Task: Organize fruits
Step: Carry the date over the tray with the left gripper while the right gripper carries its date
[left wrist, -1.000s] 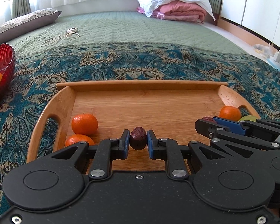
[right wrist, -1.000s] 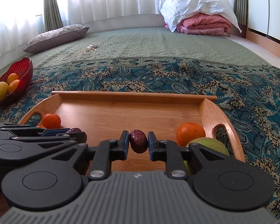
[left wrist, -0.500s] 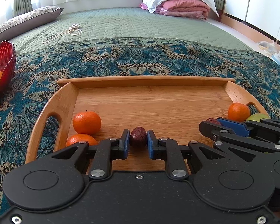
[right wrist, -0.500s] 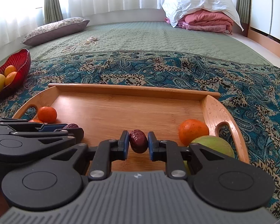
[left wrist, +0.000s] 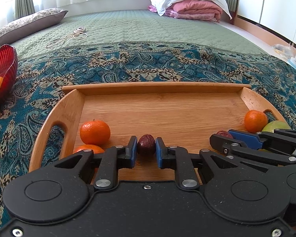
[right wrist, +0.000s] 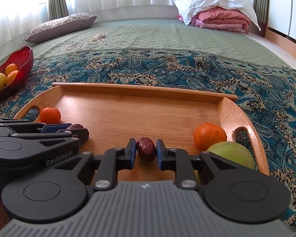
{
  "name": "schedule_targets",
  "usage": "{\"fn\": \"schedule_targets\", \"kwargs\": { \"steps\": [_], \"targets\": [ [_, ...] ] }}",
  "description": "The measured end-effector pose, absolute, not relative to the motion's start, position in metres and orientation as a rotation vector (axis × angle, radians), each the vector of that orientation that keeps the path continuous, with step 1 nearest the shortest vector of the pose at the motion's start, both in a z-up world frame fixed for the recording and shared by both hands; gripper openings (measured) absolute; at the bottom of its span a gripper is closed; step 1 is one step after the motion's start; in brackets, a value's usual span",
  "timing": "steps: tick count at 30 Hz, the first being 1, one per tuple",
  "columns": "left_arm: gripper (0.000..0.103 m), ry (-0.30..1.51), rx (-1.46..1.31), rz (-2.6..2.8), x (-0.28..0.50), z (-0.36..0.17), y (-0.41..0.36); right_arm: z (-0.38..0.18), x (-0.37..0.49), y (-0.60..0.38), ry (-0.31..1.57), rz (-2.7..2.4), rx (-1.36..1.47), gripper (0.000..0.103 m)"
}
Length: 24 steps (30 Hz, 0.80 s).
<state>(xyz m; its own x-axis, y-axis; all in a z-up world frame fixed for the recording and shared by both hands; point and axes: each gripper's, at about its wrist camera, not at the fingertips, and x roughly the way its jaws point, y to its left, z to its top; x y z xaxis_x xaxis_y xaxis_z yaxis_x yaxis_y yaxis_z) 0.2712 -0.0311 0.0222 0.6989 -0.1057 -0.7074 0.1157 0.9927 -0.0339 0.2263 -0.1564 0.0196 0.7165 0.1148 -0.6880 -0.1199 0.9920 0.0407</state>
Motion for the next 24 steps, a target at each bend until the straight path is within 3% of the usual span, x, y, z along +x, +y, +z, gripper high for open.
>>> {"fn": "schedule_targets", "kwargs": {
  "steps": [10, 24],
  "targets": [
    [0.019, 0.781, 0.010, -0.121, 0.270, 0.022, -0.030, 0.017, 0.228, -0.155, 0.770, 0.131, -0.001, 0.027],
    [0.022, 0.764, 0.010, -0.132, 0.263, 0.033, -0.030, 0.028, 0.218, -0.157, 0.730, 0.133, -0.002, 0.037]
  ]
}}
